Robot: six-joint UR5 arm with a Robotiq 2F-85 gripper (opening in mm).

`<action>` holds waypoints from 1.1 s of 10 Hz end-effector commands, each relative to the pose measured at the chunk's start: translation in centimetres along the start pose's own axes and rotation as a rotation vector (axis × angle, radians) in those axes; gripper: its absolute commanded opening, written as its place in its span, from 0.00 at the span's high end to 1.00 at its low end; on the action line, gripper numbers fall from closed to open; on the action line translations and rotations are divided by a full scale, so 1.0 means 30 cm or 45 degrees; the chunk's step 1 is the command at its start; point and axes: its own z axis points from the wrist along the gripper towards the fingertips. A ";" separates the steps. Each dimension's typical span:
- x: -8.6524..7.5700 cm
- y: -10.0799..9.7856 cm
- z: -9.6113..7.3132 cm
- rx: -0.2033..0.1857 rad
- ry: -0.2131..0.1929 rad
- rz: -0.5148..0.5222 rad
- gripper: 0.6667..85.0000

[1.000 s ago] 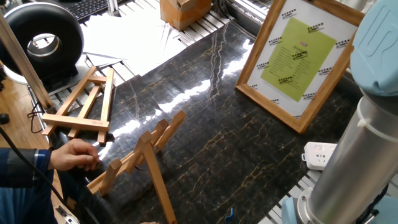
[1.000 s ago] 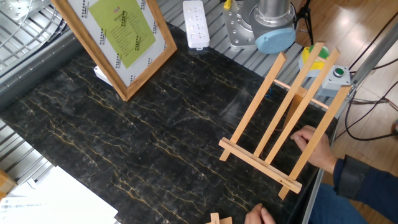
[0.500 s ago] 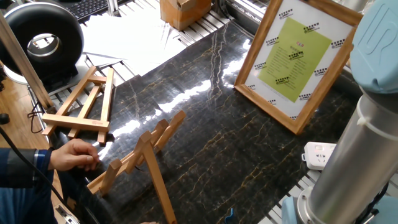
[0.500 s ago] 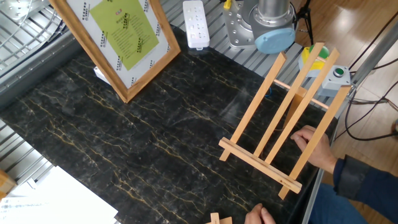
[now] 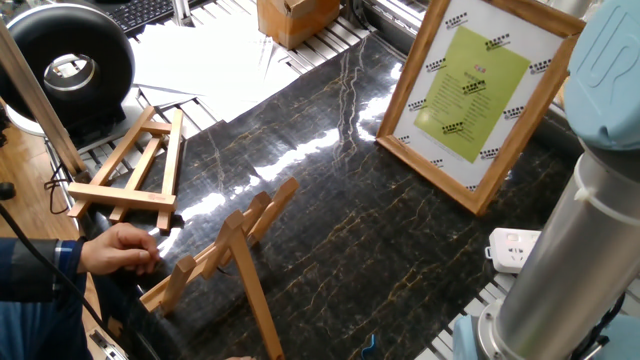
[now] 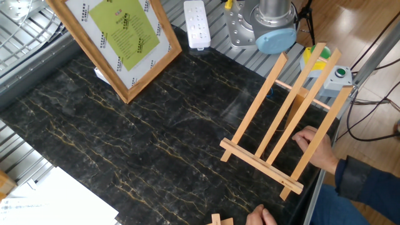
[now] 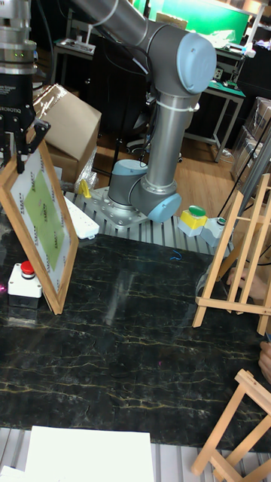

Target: Put the photo frame on the bracket

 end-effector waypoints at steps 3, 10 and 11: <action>0.024 0.038 -0.006 -0.055 0.032 -0.043 1.00; 0.010 0.178 -0.143 0.016 0.046 0.072 1.00; 0.019 0.196 -0.145 0.034 0.054 0.089 1.00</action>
